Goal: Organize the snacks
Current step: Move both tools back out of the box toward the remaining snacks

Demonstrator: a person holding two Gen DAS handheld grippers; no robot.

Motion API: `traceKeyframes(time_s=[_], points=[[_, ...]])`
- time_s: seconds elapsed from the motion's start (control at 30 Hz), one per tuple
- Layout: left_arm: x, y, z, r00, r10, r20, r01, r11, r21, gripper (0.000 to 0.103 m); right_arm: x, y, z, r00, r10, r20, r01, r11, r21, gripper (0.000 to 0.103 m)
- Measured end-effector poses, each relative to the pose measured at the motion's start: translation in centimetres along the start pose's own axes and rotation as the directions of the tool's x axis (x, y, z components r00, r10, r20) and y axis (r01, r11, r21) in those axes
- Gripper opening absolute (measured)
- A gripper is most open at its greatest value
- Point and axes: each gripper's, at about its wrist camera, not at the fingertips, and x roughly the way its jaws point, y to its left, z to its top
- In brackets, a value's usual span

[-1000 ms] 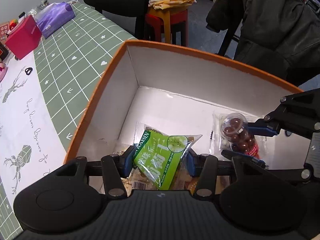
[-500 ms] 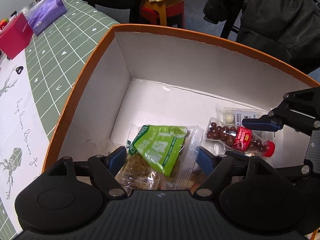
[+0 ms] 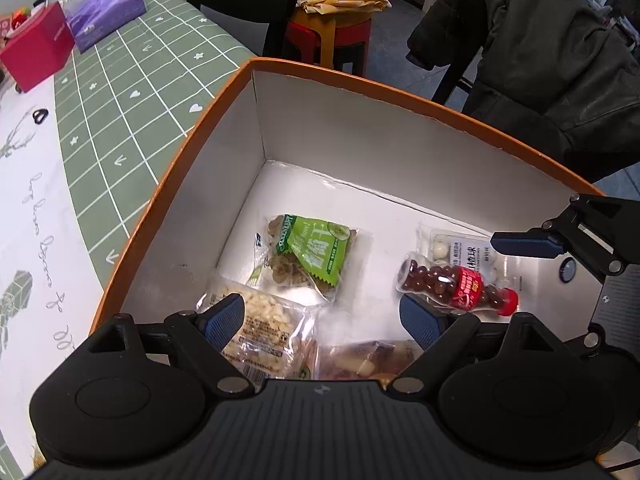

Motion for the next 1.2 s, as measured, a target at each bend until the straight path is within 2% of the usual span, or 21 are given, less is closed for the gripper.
traceKeyframes(time_s=[0.13, 0.37, 0.6, 0.7, 0.87, 0.97, 1.1, 1.2], points=[[-1.1, 0.4, -0.6, 0.999, -0.03, 0.023, 0.031, 0.999, -0.027, 0.102, -1.0, 0.2, -0.2, 1.0, -0.003, 0.027, 0.002, 1.0, 0.014, 0.071], [-5.0, 0.9, -2.0, 0.989, -0.089, 0.117, 0.096, 0.994, -0.056, 0.102, -3.7, 0.8, -0.8, 0.995, 0.009, 0.099, -0.011, 1.0, 0.017, 0.074], [-8.9, 1.5, -4.8, 0.976, -0.112, 0.187, 0.127, 0.989, -0.072, 0.102, -7.3, 2.5, -1.9, 0.98, 0.044, 0.196, -0.053, 0.998, 0.041, 0.076], [-10.4, 2.2, -6.7, 0.972, -0.098, 0.214, 0.119, 0.989, -0.088, 0.102, -8.8, 3.3, -2.8, 0.965, 0.066, 0.254, -0.083, 0.995, 0.057, 0.077], [-12.2, 3.8, -10.6, 0.96, -0.068, 0.273, 0.107, 0.986, -0.13, 0.102, -10.6, 5.8, -4.9, 0.938, 0.058, 0.343, -0.08, 0.996, 0.049, 0.078], [-12.8, 4.6, -13.2, 0.953, -0.035, 0.302, 0.087, 0.983, -0.16, 0.102, -11.3, 7.7, -6.3, 0.915, 0.048, 0.401, -0.071, 0.997, 0.043, 0.078], [-12.8, 5.8, -16.9, 0.946, 0.002, 0.324, 0.061, 0.981, -0.183, 0.102, -11.6, 10.4, -8.3, 0.877, 0.07, 0.475, -0.1, 0.994, 0.038, 0.078], [-12.9, 6.9, -19.4, 0.943, 0.008, 0.333, 0.066, 0.975, -0.211, 0.102, -11.0, 12.9, -9.4, 0.862, 0.089, 0.498, -0.12, 0.992, 0.03, 0.076]])
